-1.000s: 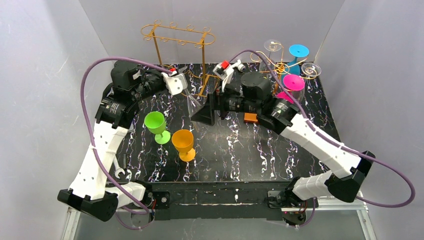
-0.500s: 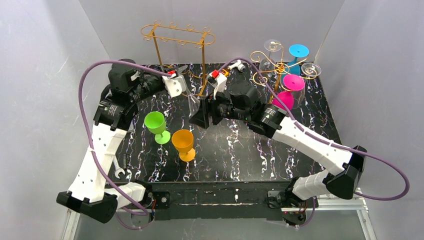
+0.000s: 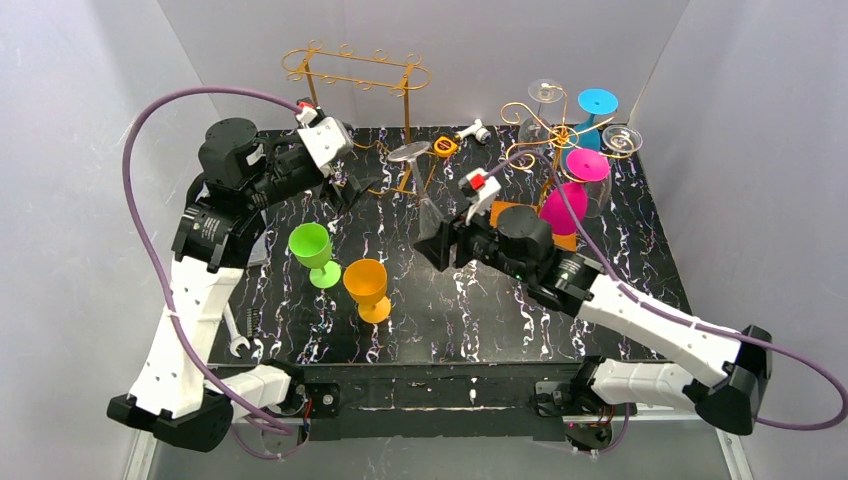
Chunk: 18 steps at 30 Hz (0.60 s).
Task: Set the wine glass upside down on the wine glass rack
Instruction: Turn the wine glass upside down at the wine rack.
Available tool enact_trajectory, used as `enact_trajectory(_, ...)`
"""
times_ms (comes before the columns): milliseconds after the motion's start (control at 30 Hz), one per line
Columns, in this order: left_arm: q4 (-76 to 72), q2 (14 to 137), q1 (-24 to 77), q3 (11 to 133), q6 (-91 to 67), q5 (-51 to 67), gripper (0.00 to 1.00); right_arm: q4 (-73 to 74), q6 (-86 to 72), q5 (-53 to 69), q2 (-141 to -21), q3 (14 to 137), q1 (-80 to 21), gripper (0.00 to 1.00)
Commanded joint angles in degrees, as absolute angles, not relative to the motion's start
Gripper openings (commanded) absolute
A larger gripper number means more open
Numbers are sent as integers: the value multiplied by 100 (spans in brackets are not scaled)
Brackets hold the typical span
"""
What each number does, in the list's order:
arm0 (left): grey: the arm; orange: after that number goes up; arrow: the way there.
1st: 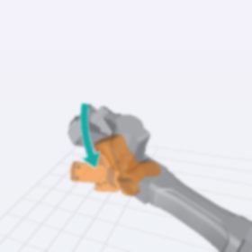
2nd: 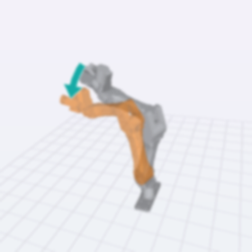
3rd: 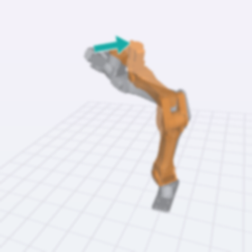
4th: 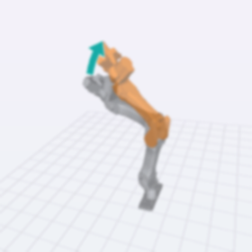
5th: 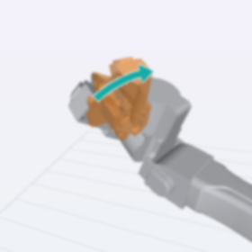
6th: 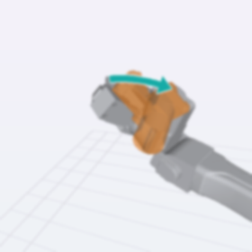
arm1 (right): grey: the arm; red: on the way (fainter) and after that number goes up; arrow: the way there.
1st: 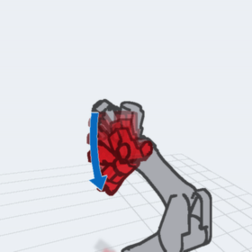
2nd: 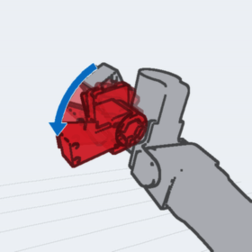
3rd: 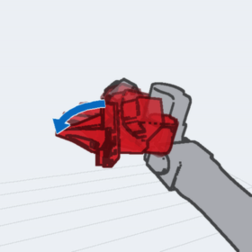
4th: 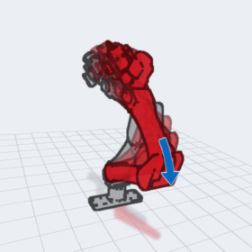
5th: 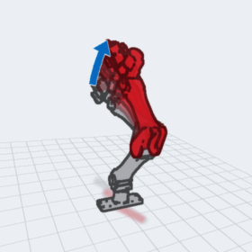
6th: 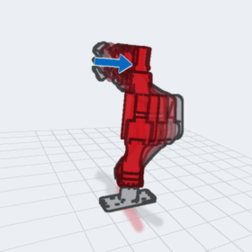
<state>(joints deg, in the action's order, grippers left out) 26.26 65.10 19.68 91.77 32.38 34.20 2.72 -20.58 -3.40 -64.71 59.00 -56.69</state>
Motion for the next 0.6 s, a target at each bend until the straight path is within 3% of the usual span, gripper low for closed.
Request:
enact_trajectory(0,3093,6279,1977,9150,1617,3773,98,-628,-1925,-1789,-5806,5481,-5651,48)
enact_trajectory(567,3357,6049,1971,8835,1479,3570,98,-1669,-2695,-4416,-4520,3361,-5634,44)
